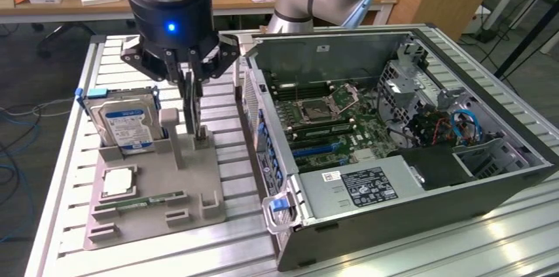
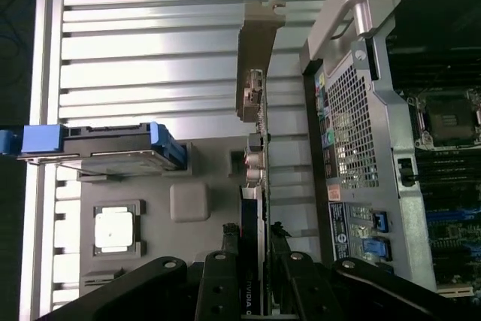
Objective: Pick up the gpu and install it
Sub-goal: 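Pick up the gpu and move the gpu toward the slot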
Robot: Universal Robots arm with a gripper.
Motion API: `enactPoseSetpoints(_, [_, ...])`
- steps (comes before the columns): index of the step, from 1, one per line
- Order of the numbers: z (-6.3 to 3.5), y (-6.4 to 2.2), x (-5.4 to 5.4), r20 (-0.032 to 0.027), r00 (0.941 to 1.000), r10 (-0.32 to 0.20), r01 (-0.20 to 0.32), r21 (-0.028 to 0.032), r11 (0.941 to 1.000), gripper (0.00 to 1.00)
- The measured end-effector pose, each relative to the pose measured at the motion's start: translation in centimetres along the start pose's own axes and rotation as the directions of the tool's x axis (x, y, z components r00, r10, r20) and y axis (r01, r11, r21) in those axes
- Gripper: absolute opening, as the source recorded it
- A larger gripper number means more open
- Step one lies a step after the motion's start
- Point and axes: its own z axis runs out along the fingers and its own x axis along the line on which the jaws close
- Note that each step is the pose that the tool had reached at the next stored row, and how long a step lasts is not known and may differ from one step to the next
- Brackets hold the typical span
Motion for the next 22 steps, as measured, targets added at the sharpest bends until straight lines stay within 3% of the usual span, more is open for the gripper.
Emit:
enactPoseSetpoints(8, [-0.07, 0.01, 0.0, -0.0003, 1.0000, 0.000, 0.000, -0.0001, 1.0000, 0.26])
enactPoseSetpoints(17, [-3.85, 0.98, 0.1, -0.0006, 1.0000, -0.001, 0.001, -0.0035, 1.0000, 0.26])
enactPoseSetpoints(18, [-4.05, 1.02, 0.1, -0.0012, 1.0000, -0.003, 0.003, -0.0066, 1.0000, 0.26])
enactPoseSetpoints(20, [-4.17, 1.05, 0.1, -0.0031, 1.0000, -0.005, 0.005, -0.0216, 0.9998, 0.26])
enactPoseSetpoints(22, [-4.19, 1.06, 0.1, -0.0059, 1.0000, -0.006, 0.005, -0.0528, 0.9986, 0.26])
